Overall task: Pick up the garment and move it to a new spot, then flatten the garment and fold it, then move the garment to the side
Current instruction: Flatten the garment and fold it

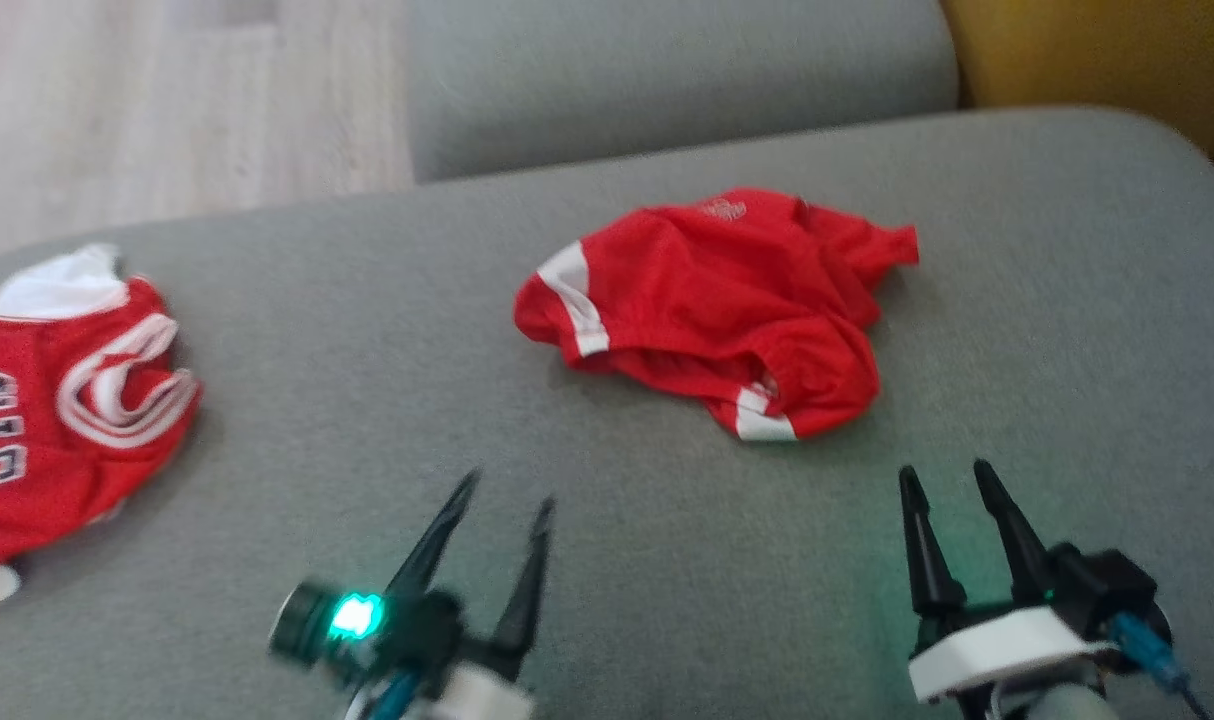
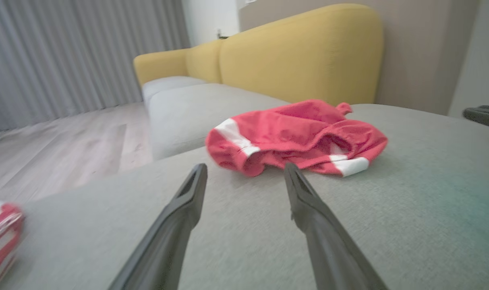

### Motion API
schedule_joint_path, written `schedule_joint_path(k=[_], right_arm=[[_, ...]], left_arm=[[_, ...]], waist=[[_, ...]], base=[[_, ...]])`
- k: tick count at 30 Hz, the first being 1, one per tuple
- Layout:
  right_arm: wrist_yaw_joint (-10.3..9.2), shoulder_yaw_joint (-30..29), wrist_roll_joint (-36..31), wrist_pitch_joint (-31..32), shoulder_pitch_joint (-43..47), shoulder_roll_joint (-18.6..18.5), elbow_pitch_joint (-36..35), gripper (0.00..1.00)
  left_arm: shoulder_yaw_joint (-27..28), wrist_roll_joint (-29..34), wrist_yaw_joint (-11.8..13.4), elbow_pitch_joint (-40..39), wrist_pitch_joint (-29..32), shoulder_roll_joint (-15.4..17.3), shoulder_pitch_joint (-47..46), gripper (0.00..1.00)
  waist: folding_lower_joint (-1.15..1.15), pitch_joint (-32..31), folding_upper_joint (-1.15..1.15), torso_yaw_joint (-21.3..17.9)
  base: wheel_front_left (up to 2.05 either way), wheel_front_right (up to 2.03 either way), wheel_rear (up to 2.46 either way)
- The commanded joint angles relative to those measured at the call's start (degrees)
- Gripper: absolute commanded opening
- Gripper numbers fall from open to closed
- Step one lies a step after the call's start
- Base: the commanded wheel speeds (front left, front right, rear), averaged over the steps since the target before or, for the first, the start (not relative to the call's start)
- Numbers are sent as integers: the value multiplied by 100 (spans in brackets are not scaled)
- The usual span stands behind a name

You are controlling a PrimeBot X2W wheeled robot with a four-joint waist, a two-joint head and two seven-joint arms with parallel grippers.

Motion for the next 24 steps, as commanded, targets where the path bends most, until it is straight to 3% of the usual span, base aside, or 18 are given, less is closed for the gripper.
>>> schedule_joint_path(k=[1,5,12,24], right_arm=[[-4,168,-11,-33,-349,-25,-218,100],[-4,247,55,-33,-653,-25,-287,100],[-4,314,217,-33,-977,-25,-356,100],[-4,295,530,-33,-1110,-25,-351,100]], left_arm=[[-3,168,-71,-28,-37,-17,-555,100],[-667,706,-332,744,-37,-7,-1716,100],[-1173,1052,-394,2038,-37,-19,-3098,100],[-1560,846,-12,3564,-35,-30,-4089,100]], waist=[[0,341,0,-253],[0,871,0,-631],[0,1427,0,-1211],[0,1734,0,-1777]], base=[[0,0,0],[0,0,0],[0,0,0],[0,0,0]])
